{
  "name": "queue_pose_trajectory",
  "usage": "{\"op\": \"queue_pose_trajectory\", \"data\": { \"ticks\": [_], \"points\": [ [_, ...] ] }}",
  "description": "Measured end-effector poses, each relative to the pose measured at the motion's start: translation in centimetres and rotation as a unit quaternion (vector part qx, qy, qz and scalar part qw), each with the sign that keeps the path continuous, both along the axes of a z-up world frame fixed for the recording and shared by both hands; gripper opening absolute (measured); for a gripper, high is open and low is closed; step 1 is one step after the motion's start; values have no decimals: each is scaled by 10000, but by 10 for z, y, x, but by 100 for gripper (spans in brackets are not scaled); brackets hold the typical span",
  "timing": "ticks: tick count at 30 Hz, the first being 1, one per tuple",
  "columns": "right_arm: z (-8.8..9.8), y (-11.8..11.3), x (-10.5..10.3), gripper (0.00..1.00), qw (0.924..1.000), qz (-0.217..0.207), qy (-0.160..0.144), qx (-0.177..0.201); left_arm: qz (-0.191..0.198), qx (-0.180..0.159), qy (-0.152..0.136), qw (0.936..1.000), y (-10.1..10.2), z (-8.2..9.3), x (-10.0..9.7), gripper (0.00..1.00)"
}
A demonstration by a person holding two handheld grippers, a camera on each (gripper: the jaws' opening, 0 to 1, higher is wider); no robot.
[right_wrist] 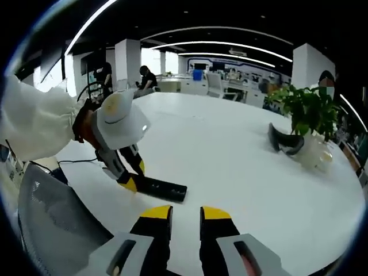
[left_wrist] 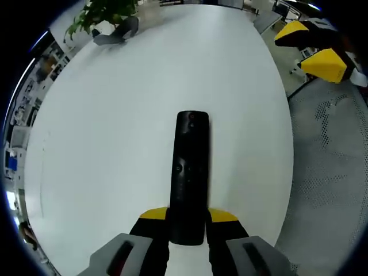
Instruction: Press the specified remote control buttons in sequence, fully releasing each button before pressing the next.
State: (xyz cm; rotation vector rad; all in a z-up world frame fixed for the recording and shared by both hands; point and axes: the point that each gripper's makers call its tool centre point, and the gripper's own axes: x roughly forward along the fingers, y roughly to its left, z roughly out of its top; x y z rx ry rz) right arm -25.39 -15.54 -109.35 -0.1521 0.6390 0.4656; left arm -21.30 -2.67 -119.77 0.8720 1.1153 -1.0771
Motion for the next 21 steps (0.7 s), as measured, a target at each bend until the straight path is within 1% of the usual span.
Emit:
{"op": "queue_pose_trajectory", "data": {
  "ticks": [6, 9, 10, 13, 15, 21],
  "points": [
    [4, 0, 0, 8, 9998, -25, 39, 196, 50, -7, -9, 10000, -2, 0, -11, 23],
    [5, 2, 1, 2, 9998, -3, 58, 212, 17, -39, -23, 10000, -2, 0, -18, 23],
    [4, 5, -1, 0, 9995, 73, 182, 257, -11, -50, -37, 10000, -2, 1, -20, 23],
    [1, 7, 3, 0, 9989, 11, 325, 324, -18, -73, -44, 10000, -3, 0, -26, 23],
    [0, 14, 4, 0, 9980, 92, 449, 439, 22, -91, -34, 10000, -4, 1, -27, 23],
    [3, 20, 16, 0, 9984, 156, 406, 370, 49, -159, -51, 9998, -5, 1, -33, 23]
  ]
}}
